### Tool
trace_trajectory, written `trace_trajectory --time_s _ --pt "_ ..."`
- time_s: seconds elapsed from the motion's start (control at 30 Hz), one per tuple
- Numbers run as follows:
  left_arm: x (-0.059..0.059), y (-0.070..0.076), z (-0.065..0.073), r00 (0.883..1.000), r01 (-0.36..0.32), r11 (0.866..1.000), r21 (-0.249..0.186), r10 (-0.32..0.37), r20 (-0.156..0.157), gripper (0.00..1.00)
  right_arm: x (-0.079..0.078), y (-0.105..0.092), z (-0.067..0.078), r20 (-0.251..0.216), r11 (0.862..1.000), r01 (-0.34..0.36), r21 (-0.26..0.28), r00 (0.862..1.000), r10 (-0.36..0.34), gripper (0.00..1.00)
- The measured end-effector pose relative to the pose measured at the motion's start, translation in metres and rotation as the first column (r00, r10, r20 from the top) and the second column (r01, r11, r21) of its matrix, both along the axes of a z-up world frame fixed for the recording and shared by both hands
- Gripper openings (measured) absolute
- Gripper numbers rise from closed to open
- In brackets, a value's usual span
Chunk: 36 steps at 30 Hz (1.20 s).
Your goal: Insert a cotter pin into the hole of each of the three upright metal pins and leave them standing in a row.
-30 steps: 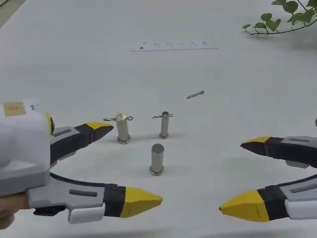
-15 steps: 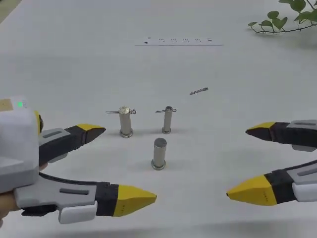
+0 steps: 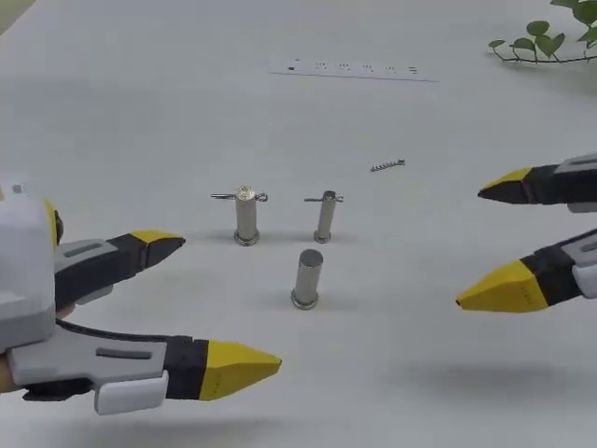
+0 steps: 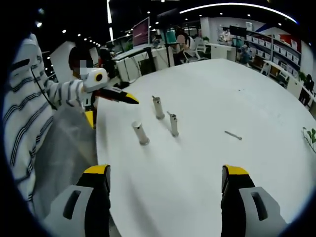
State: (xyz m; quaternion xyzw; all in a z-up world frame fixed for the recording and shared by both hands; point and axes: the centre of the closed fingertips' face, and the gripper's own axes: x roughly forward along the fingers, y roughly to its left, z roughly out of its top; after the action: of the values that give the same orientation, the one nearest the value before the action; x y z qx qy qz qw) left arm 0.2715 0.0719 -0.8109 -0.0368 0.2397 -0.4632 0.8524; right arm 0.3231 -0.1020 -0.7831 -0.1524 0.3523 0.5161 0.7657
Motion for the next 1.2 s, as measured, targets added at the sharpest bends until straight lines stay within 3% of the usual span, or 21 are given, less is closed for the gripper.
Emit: trace_trajectory --time_s 0.2,0.33,0.43,0.53,0.6,0.73,0.83,1.1,1.2 --pt "-0.004 -0.001 0.000 1.000 -0.001 1.000 0.003 0.001 -0.005 0.99 0.020 0.007 -0.001 0.027 0.997 -0.059 -0.053 0.998 0.061 0.91" --pt "-0.006 0.000 0.000 1.000 -0.006 1.000 0.003 0.007 -0.017 0.99 0.030 0.013 -0.007 0.021 0.989 -0.116 -0.087 0.993 0.118 0.86" --pt "-0.006 0.001 0.002 1.000 -0.015 1.000 0.005 0.015 -0.009 0.99 0.037 0.019 -0.010 0.016 0.985 -0.141 -0.095 0.989 0.144 0.85" --pt "-0.006 0.002 0.001 0.999 -0.028 1.000 0.012 0.028 -0.018 0.99 0.053 0.021 -0.015 0.013 0.981 -0.164 -0.105 0.986 0.167 0.84" --pt "-0.006 0.003 0.002 0.999 -0.034 0.999 0.012 0.034 -0.018 0.99 0.063 0.024 -0.017 0.048 0.973 -0.203 -0.110 0.977 0.209 0.80" --pt "-0.007 0.003 0.001 0.998 -0.045 0.999 0.010 0.046 -0.031 0.99 0.076 0.025 -0.023 0.025 0.970 -0.206 -0.132 0.977 0.211 0.65" --pt "-0.005 0.003 0.002 0.998 -0.062 0.998 0.002 0.062 -0.026 0.99 0.090 0.024 -0.030 0.020 0.963 -0.220 -0.157 0.974 0.226 0.63" --pt "-0.007 0.000 -0.003 0.997 -0.055 0.998 0.009 0.055 -0.048 0.99 0.115 0.014 -0.050 0.001 0.939 -0.246 -0.241 0.967 0.254 0.57" --pt "-0.006 0.000 -0.002 0.997 -0.057 0.998 0.008 0.057 -0.043 0.99 0.128 0.010 -0.055 0.004 0.924 -0.255 -0.284 0.964 0.267 0.54"
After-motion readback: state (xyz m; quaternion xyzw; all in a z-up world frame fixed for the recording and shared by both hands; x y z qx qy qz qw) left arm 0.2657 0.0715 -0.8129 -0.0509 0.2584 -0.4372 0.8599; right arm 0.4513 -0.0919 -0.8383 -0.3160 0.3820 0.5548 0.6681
